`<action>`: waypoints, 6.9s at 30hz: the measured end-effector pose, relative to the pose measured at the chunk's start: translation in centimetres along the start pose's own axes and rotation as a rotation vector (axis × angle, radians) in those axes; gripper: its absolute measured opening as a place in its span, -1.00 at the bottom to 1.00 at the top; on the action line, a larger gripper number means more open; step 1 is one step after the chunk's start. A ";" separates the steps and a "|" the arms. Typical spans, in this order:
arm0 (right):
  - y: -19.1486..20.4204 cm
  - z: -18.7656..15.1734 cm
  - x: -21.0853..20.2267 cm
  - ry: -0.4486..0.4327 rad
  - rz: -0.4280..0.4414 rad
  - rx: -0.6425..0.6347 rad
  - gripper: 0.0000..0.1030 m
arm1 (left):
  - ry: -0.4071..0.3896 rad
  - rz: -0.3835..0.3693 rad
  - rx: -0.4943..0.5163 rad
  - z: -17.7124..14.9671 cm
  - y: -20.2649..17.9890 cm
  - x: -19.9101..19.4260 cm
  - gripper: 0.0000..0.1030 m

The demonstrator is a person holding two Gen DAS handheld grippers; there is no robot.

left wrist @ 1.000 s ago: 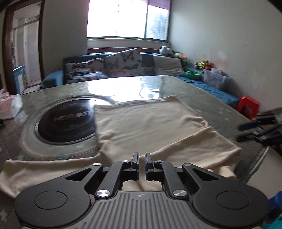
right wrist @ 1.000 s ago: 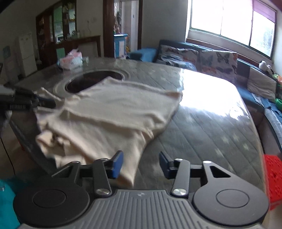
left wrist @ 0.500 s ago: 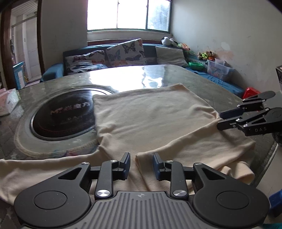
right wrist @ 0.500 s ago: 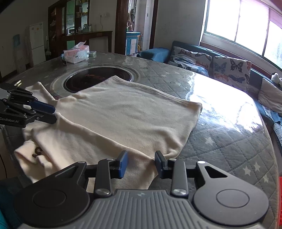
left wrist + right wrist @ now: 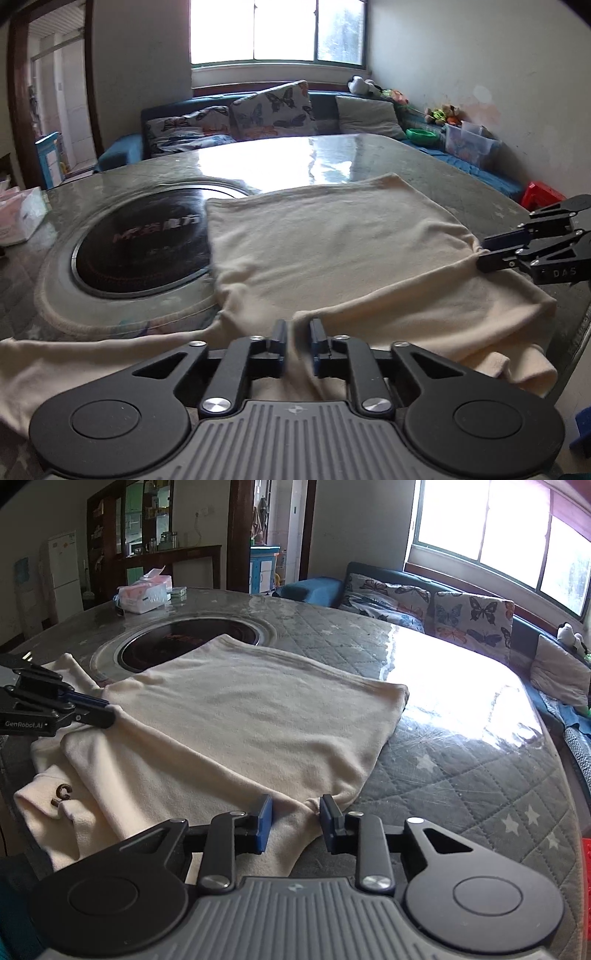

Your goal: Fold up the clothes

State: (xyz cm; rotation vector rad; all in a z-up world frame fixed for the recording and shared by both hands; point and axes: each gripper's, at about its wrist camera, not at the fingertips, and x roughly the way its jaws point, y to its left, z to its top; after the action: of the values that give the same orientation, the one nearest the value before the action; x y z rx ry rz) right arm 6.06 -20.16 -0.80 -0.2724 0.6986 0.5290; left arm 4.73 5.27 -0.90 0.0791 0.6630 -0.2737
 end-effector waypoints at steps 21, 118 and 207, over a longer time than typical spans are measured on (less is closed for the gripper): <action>7.7 2.5 0.8 0.024 0.205 -0.206 -0.46 | -0.050 0.157 -0.125 -2.7 3.9 -5.3 -0.02; 2.9 1.5 -0.8 0.002 0.008 0.038 -0.87 | -0.059 -0.026 -0.238 0.3 4.3 -2.6 -0.34; 7.8 -2.0 -2.7 -0.046 0.134 -0.315 -0.23 | -0.134 -0.221 0.186 -1.1 -2.8 -3.7 -0.82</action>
State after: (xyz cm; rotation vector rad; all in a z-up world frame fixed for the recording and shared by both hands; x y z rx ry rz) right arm -0.99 -15.48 -0.94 -0.5082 0.5905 0.7721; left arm 0.49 3.58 0.58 0.1646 0.5120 -0.5494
